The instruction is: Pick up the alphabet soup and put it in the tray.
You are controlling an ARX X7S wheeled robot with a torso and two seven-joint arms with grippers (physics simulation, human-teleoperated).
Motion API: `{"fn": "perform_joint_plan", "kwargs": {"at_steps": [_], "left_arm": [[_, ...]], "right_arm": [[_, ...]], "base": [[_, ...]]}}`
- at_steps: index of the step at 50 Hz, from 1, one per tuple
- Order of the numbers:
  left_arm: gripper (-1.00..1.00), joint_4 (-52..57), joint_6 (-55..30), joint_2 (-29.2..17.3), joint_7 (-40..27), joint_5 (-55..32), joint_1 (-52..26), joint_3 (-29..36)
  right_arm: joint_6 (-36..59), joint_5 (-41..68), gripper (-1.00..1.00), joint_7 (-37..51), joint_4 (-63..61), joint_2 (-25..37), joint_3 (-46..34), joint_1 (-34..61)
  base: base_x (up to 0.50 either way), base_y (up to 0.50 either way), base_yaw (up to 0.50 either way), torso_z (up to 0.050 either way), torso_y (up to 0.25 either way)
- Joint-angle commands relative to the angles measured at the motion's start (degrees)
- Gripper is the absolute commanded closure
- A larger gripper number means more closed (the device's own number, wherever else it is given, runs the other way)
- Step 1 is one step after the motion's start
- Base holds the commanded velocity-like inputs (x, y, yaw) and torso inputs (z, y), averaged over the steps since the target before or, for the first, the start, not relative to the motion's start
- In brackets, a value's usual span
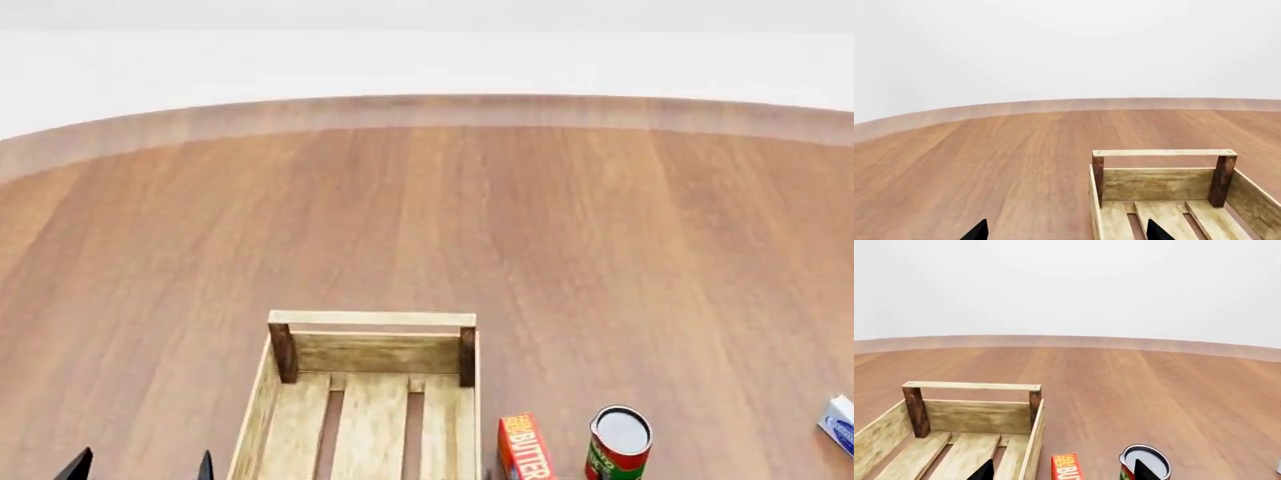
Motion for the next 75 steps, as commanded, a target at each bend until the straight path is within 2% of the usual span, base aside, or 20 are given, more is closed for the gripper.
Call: {"fn": "perform_joint_plan", "kwargs": {"at_steps": [1,9,10,13,14,15,49,57,71,75], "left_arm": [[-1.0,0.25,0.09,-0.52,-0.58,-0.64,0.17,0.5],[-1.0,0.57,-0.11,-0.83,-0.77,-1.37,0.25,0.75],[-1.0,0.84,-0.2,-0.87,-0.79,-1.55,0.37,0.76],[-1.0,1.06,-0.5,-1.04,-0.93,-1.73,0.38,0.85],[-1.0,0.81,-0.25,-1.01,-1.07,-1.61,0.48,0.93],[-1.0,1.34,-0.4,-1.1,-1.21,-1.74,0.6,0.84],[-1.0,1.02,-0.07,-2.16,-2.54,-2.94,0.25,1.96],[-1.0,0.98,-0.03,-2.4,-2.9,-3.17,0.16,2.13],[-1.0,1.25,0.01,-2.86,-3.4,-3.57,0.2,2.54],[-1.0,1.26,0.09,-2.94,-3.52,-3.59,0.23,2.75]], "right_arm": [[8.53,1.26,-1.0,3.65,-5.55,0.12,0.85,-0.21],[25.88,3.57,-1.0,10.59,-17.67,0.74,5.32,-0.87],[34.47,2.12,-1.0,15.42,-23.1,1.21,7.82,-1.12],[36.61,3.91,-1.0,17.27,-26.45,0.26,11.48,-2.71],[36.01,4.66,-1.0,22.05,-29.71,-2.46,18.02,-5.17],[39.88,4.71,-1.0,29.8,-33.96,-5.25,26.61,-4.75],[38.19,9.81,-1.0,37.76,-32.89,-3.88,28.93,-5.96],[39.21,15.2,-1.0,40.05,-32.55,-5.75,32.96,-6.18],[43.89,24.76,-1.0,45.29,-35.62,-5.91,34.19,-7.48],[42.78,25.43,-1.0,46.68,-36.04,-5.73,33.56,-7.99]], "base": [[0.0,0.0,0.0,0.0,0.0],[0.0,0.0,0.0,0.0,0.0],[0.0,0.0,0.0,0.0,0.0],[0.0,0.0,0.0,0.0,0.0],[0.0,0.0,0.0,0.0,0.0],[0.0,0.0,0.0,0.0,0.0],[0.0,0.0,0.0,0.0,0.0],[0.0,0.0,0.0,0.0,0.0],[0.0,0.0,0.0,0.0,0.0],[0.0,0.0,0.0,0.0,0.0]]}}
